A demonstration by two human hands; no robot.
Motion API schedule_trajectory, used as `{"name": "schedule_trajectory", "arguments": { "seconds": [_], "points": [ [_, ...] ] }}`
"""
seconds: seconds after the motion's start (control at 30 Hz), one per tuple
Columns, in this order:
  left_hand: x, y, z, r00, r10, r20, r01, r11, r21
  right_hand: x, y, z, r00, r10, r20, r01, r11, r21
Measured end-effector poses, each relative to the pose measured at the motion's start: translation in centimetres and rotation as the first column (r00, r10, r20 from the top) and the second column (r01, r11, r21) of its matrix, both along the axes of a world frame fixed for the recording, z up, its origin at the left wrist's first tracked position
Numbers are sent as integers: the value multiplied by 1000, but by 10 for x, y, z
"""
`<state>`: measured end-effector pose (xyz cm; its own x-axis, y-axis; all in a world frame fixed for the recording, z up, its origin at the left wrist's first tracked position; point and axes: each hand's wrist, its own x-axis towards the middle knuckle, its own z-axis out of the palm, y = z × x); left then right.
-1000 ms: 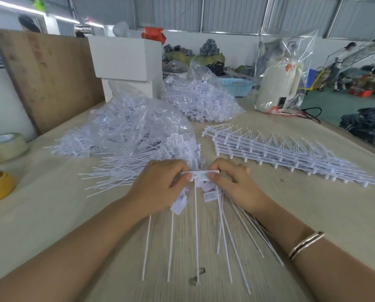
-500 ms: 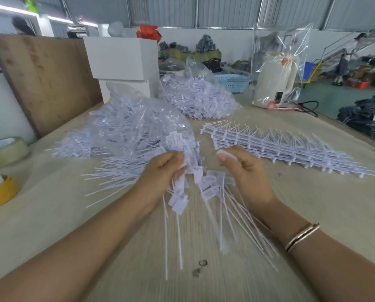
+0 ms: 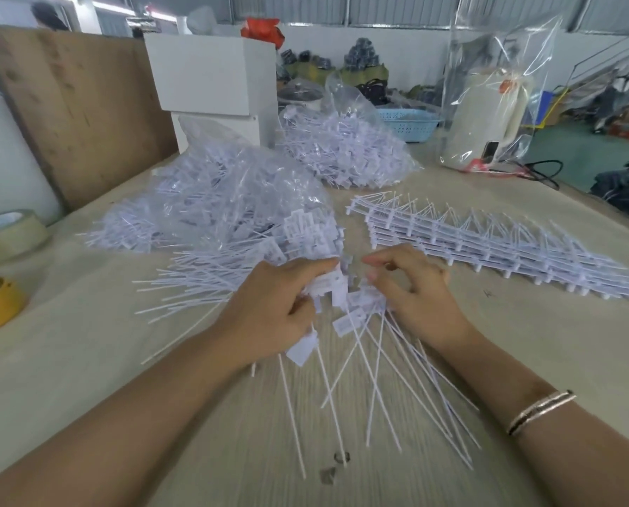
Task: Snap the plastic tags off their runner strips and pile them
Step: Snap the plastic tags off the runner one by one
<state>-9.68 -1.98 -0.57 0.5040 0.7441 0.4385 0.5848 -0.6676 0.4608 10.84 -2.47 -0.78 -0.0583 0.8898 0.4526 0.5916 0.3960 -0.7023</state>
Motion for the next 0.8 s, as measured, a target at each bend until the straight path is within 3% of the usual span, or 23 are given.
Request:
{"name": "schedule_trajectory", "arguments": {
  "seconds": [0.13, 0.33, 0.5, 0.67, 0.8],
  "points": [
    [9, 0, -7, 1000, -16, 8, 15, 998, 58, -9, -4, -8, 991, 85, 101, -89, 995, 34],
    [16, -2, -10, 999, -31, 16, 29, 992, 122, -9, -1, -10, 984, 124, 125, -124, 992, -8],
    [14, -1, -9, 977, 58, 207, -65, 998, 24, -5, 1, -6, 992, 124, -31, -125, 992, -27],
    [15, 0, -14, 984, 68, 164, -67, 998, -9, -7, 1, -6, 979, 191, -72, -191, 982, 1],
    [13, 2, -16, 994, -26, 105, 18, 997, 73, -4, 0, -4, 951, 284, -121, -288, 957, -25]
  ]
}}
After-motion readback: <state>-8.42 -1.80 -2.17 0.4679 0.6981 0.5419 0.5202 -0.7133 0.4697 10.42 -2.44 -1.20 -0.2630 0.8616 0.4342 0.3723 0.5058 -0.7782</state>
